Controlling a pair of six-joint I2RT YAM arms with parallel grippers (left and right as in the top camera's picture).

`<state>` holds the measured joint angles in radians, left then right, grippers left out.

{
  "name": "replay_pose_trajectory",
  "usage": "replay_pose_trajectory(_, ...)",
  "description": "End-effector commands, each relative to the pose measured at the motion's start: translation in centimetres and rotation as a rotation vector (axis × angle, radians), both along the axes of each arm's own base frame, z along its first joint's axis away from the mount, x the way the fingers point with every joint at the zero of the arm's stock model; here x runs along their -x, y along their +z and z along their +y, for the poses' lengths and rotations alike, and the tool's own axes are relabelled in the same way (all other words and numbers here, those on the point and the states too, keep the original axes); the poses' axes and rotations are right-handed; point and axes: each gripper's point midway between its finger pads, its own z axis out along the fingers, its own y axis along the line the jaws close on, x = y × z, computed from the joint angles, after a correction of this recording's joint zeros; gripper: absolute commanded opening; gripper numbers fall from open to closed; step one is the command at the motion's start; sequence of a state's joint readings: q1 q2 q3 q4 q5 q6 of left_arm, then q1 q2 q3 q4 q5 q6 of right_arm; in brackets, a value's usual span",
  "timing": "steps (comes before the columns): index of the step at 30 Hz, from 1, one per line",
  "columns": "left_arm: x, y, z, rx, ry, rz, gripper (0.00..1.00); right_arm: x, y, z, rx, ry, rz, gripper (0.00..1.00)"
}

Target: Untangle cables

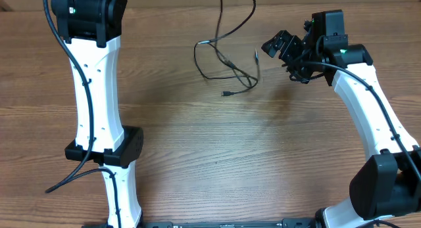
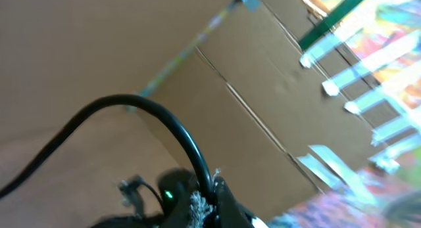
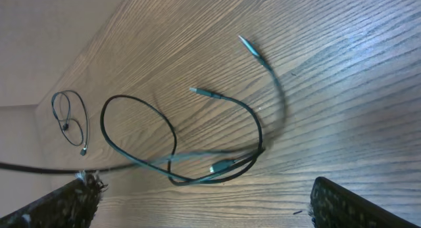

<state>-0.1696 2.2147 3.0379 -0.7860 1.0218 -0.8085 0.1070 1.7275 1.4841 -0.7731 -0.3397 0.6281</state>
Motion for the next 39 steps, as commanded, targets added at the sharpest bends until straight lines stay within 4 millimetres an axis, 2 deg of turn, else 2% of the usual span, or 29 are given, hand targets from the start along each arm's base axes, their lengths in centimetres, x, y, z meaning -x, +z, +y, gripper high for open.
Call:
replay_pose_trajectory(1, -0.5, 2.8, 1.7, 0.018, 0.101, -0.143, 0.04, 0.1, -0.2, 0.1, 0.007, 0.005, 0.003, 1.00)
replay_pose_trajectory(5, 0.8, 6.7, 1.9, 0.158, 0.061, -0.153, 0.04, 0.2, -0.2, 0.5, 0.008, 0.014, 0.003, 1.00)
replay_pose_trajectory(6, 1.7, 8.6, 2.0, 0.219, 0.037, -0.175, 0.04, 0.2, -0.2, 0.8, 0.008, 0.020, 0.002, 1.00)
replay_pose_trajectory(7, 2.2, 9.5, 2.1, 0.242, 0.027, -0.204, 0.04, 0.2, -0.1, 1.0, 0.009, 0.025, 0.000, 1.00)
replay_pose_trajectory(8, 3.6, 11.9, 2.7, 0.301, 0.019, -0.309, 0.04, 0.3, -0.1, 1.4, 0.013, 0.038, -0.005, 1.00)
replay_pose_trajectory(10, 5.4, 14.7, 3.9, 0.388, 0.028, -0.425, 0.04, 0.4, -0.2, 2.0, 0.029, 0.045, -0.010, 1.00)
replay_pose_trajectory(12, 5.4, 15.6, 4.5, 0.446, 0.044, -0.387, 0.04, 0.4, -0.3, 2.3, 0.050, 0.047, -0.012, 1.00)
replay_pose_trajectory(15, 5.0, 15.8, 4.8, 0.464, 0.068, -0.374, 0.04, 0.5, -0.4, 3.0, 0.066, 0.058, -0.018, 1.00)
replay_pose_trajectory(17, 3.5, 14.4, 4.6, 0.420, 0.101, -0.323, 0.04, 0.7, -0.3, 3.6, 0.066, 0.072, -0.021, 1.00)
replay_pose_trajectory(20, -0.6, 9.5, 4.3, 0.293, 0.208, -0.135, 0.04, 0.9, -0.3, 4.2, 0.066, 0.087, -0.023, 1.00)
replay_pose_trajectory(22, -2.9, 5.4, 4.6, 0.213, 0.294, 0.025, 0.04, 0.9, -0.3, 4.4, 0.066, 0.090, -0.023, 1.00)
replay_pose_trajectory(23, -4.0, 2.7, 5.0, 0.166, 0.351, 0.129, 0.04, 0.9, -0.3, 4.4, 0.066, 0.090, -0.023, 1.00)
replay_pose_trajectory(25, -5.0, -1.5, 6.0, 0.076, 0.449, 0.264, 0.04, 1.0, -0.3, 4.4, 0.066, 0.090, -0.022, 1.00)
replay_pose_trajectory(28, -5.7, -4.4, 7.3, -0.069, 0.543, 0.245, 0.04, 1.0, -0.3, 4.4, 0.066, 0.090, -0.022, 1.00)
replay_pose_trajectory(33, -5.8, -6.8, 9.9, -0.185, 0.669, 0.279, 0.04, 1.0, -0.4, 4.4, 0.066, 0.090, -0.019, 1.00)
replay_pose_trajectory(36, -5.7, -9.5, 13.5, -0.346, 0.830, 0.310, 0.04, 1.0, -0.4, 4.4, 0.067, 0.090, -0.019, 1.00)
replay_pose_trajectory(39, -4.7, -13.0, 17.9, -0.574, 1.018, 0.372, 0.04, 0.9, -0.3, 4.4, 0.066, 0.090, -0.024, 1.00)
